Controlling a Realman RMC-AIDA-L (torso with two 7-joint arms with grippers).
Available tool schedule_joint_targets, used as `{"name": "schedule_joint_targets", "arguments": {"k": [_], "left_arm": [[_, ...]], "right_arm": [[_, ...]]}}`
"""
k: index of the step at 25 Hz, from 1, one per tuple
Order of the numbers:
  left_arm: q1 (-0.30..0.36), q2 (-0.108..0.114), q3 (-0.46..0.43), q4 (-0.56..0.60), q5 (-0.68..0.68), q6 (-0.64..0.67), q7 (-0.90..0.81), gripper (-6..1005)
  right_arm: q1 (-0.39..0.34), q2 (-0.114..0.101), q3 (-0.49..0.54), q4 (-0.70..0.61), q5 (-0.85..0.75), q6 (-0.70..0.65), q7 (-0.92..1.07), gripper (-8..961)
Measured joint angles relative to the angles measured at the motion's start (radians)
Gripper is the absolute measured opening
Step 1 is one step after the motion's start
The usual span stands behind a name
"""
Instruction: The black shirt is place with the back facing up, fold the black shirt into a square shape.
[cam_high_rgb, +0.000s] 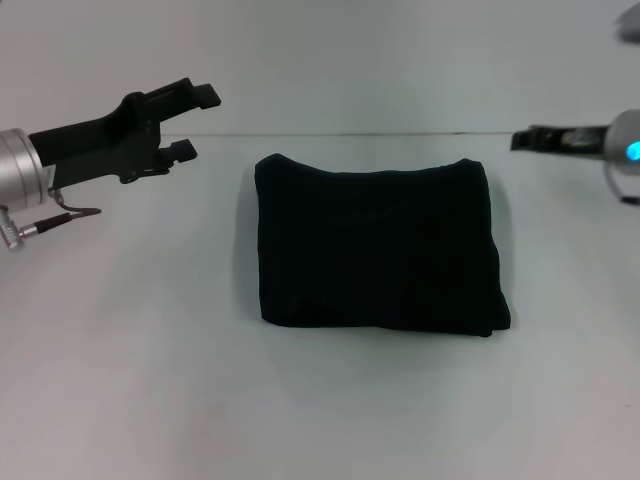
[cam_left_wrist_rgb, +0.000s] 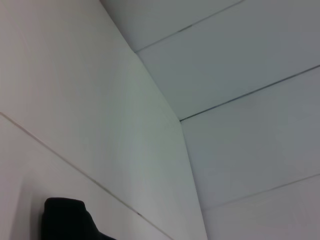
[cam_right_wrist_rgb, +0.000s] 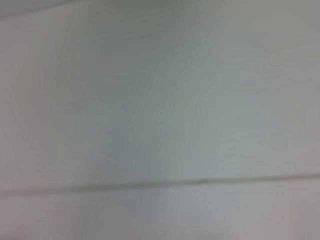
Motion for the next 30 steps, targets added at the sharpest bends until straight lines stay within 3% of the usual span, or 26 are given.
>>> {"name": "schedule_joint_targets", "arguments": {"k": [3,5,7,11,14,16,19,27,30], "left_arm": [[0.002,0.008,0.006,0.000,0.002,0.029,0.000,932],[0.004,0.018,0.010,-0.005,0.016,0.062,0.001,932],[0.008,0.027,0.012,-0.012,0.036,0.100,0.003,932],[0.021,0.034,0.010,-0.020,0.099,0.196,0.011,931],[0.023,0.034,0.011,-0.053,0.140,0.246,0.030,931],[0.021,0.031,0.012,-0.088,0.166,0.252,0.034,930],[0.023,0.012,0.015,-0.123,0.191,0.196,0.030,909],[0.014,-0.062,0.092,-0.179,0.241,-0.017,0.016,770],[0.012,-0.078,0.102,-0.177,0.241,-0.044,0.015,749]], "right_arm": [[-0.061,-0.039,0.071,-0.092,0.103,-0.169,-0.064,272],[-0.128,-0.041,0.120,-0.153,0.245,-0.303,-0.191,396],[-0.211,-0.032,0.169,-0.190,0.433,-0.459,-0.362,560],[-0.350,-0.017,0.199,-0.182,0.663,-0.767,-0.640,632],[-0.428,0.014,0.210,-0.177,0.698,-0.939,-0.863,686],[-0.475,0.046,0.236,-0.175,0.703,-0.976,-0.950,722],[-0.505,0.067,0.266,-0.150,0.706,-0.985,-0.990,747],[-0.489,0.056,0.301,-0.080,0.708,-0.980,-1.017,703],[-0.481,0.053,0.304,-0.079,0.712,-0.980,-1.016,704]]}}
